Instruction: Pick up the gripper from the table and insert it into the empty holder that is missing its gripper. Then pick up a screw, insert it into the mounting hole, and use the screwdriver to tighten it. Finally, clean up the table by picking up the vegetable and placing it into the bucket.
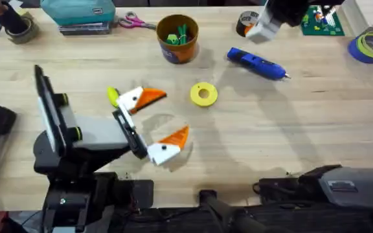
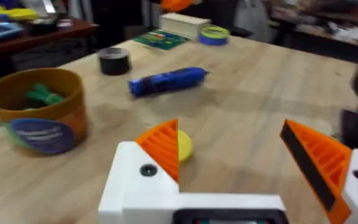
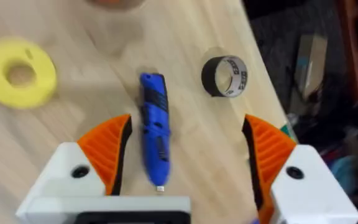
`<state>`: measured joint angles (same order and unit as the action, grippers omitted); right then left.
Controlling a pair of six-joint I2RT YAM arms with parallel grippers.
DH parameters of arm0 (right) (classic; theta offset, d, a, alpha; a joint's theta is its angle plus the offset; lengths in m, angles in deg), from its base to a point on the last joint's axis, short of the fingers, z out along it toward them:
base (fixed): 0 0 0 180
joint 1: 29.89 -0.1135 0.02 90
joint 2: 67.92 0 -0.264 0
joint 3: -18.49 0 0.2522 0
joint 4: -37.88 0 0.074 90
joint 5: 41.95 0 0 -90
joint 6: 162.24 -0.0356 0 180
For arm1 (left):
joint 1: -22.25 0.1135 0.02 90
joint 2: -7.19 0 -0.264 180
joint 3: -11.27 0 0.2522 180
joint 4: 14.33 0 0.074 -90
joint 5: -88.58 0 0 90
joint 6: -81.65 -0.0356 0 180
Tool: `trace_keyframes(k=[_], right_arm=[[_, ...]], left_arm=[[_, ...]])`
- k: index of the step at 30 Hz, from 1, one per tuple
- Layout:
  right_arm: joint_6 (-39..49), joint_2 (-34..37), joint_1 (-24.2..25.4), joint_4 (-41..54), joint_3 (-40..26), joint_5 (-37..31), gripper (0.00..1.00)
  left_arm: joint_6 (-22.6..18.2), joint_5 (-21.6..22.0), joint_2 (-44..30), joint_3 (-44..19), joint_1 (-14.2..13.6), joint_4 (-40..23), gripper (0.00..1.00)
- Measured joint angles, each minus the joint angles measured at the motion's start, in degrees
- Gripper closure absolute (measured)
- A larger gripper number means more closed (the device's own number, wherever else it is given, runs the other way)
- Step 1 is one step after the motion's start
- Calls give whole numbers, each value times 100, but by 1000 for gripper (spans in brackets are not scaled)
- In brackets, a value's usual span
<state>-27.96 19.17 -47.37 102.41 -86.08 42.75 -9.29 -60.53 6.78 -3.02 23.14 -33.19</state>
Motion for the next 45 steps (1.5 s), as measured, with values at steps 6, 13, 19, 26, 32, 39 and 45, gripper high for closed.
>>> trace_keyframes(k=[6, 13, 19, 26, 32, 39, 45], right_arm=[[-2512, -878, -183, 504, 0, 43, 5], [-4263, -1669, -334, 1456, 6, 172, 5], [-4647, -2367, -373, 1304, 867, 198, 5], [-4775, -3429, -299, 1131, 2418, 196, 4], [-4822, -3988, -135, 1107, 3009, 196, 5], [-4840, -3987, -135, 1098, 3032, 196, 6], [-4838, -3987, -135, 1096, 3034, 196, 6]], left_arm=[[355, 1278, -2, -84, 0, 296, 16], [155, 2818, -921, -1617, 0, -1274, 17], [-41, 3710, -2530, -3358, 0, -2906, 15], [-133, 4239, -3984, -4325, 0, -3769, 16], [131, 4628, -4410, -4677, 65, -3971, 15], [1140, 5251, -5332, -4884, 790, -4838, 15], [1757, 5403, -6751, -4928, 981, -4958, 16]])
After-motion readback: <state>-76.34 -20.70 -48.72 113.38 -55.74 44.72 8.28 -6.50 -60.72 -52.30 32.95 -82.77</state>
